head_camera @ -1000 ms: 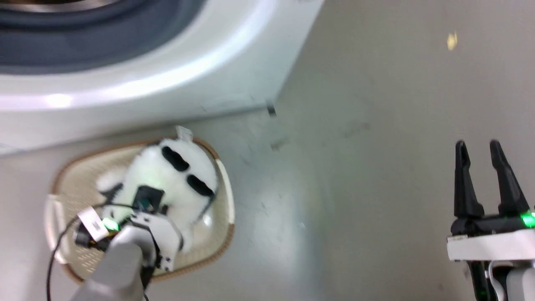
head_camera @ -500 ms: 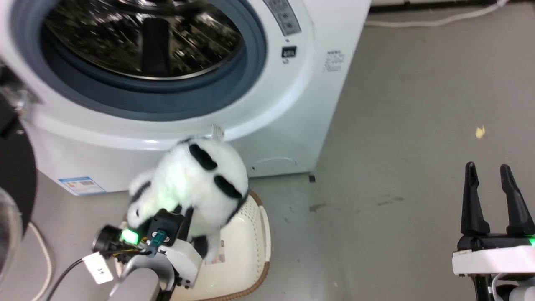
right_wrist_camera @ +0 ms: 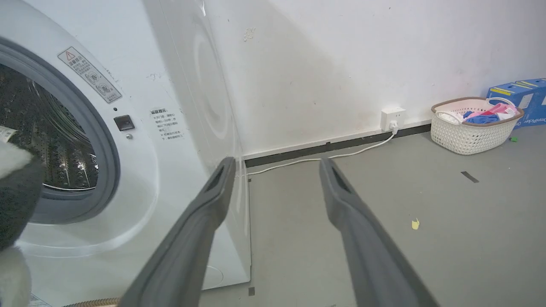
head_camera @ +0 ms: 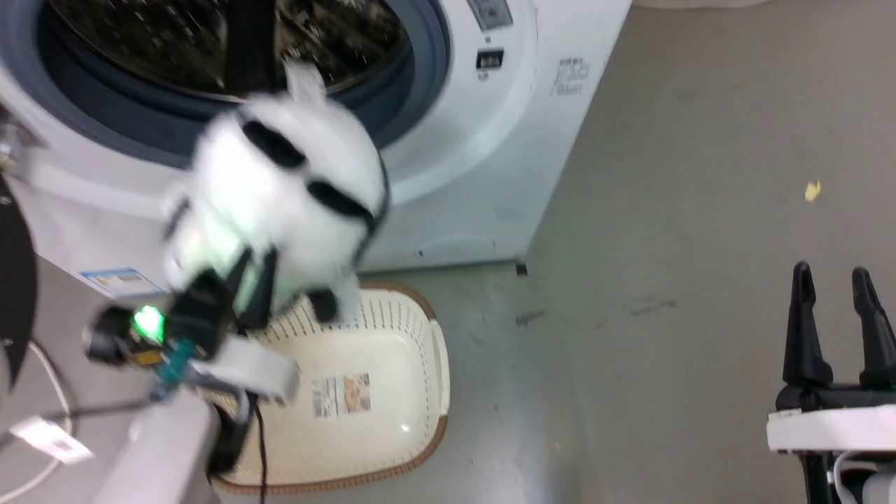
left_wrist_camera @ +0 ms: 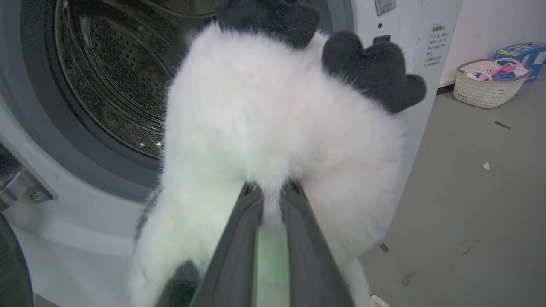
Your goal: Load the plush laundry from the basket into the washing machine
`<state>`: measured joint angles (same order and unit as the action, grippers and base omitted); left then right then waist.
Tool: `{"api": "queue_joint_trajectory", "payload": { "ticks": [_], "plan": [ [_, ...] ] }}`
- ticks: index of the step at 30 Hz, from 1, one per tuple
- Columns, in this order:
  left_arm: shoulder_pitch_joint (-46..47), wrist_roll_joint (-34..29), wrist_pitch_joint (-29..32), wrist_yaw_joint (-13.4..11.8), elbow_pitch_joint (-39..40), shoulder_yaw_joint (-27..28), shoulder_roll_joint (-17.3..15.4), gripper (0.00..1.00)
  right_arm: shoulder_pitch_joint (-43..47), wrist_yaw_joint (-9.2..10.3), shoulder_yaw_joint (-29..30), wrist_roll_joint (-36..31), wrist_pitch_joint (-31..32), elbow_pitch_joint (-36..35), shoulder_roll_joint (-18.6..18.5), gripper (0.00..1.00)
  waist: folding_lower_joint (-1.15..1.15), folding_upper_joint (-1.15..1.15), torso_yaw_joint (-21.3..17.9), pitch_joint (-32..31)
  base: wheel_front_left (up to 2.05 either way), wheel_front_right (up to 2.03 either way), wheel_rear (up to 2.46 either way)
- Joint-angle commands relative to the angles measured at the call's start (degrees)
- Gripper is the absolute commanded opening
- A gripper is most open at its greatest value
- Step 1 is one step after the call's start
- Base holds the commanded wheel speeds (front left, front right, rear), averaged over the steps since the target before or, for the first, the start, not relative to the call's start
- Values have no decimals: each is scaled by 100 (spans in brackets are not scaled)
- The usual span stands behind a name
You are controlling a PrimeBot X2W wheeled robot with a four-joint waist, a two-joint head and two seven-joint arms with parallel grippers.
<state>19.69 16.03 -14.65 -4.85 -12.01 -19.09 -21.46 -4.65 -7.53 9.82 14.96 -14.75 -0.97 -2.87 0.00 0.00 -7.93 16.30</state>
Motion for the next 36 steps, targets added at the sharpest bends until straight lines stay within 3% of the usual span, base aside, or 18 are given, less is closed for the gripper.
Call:
{"api": "queue_joint_trajectory", "payload": {
  "ticks": [1,11,16,27,36],
  "plan": [
    [286,60,-4,30,104,102,-65,0,-135,4,-22,51,-25,-50,0,100,0,0,-124,348,0,0,0],
    [2391,536,905,236,165,741,-458,0,-747,4,-311,393,-25,-125,0,100,0,0,-709,1741,0,0,0],
    [3645,284,1501,401,-145,741,-972,0,-1030,4,-478,760,-25,-207,0,100,0,0,-1049,2296,0,0,0],
    [6103,-402,2329,765,-1999,335,-1524,0,-1318,4,-792,1079,-25,-553,0,100,0,0,-1541,3067,0,0,0],
    [6658,-543,2384,951,-3305,-6,-1402,0,-1346,4,-827,1106,-25,-554,0,100,0,0,-1504,3234,0,0,0]
  ]
}}
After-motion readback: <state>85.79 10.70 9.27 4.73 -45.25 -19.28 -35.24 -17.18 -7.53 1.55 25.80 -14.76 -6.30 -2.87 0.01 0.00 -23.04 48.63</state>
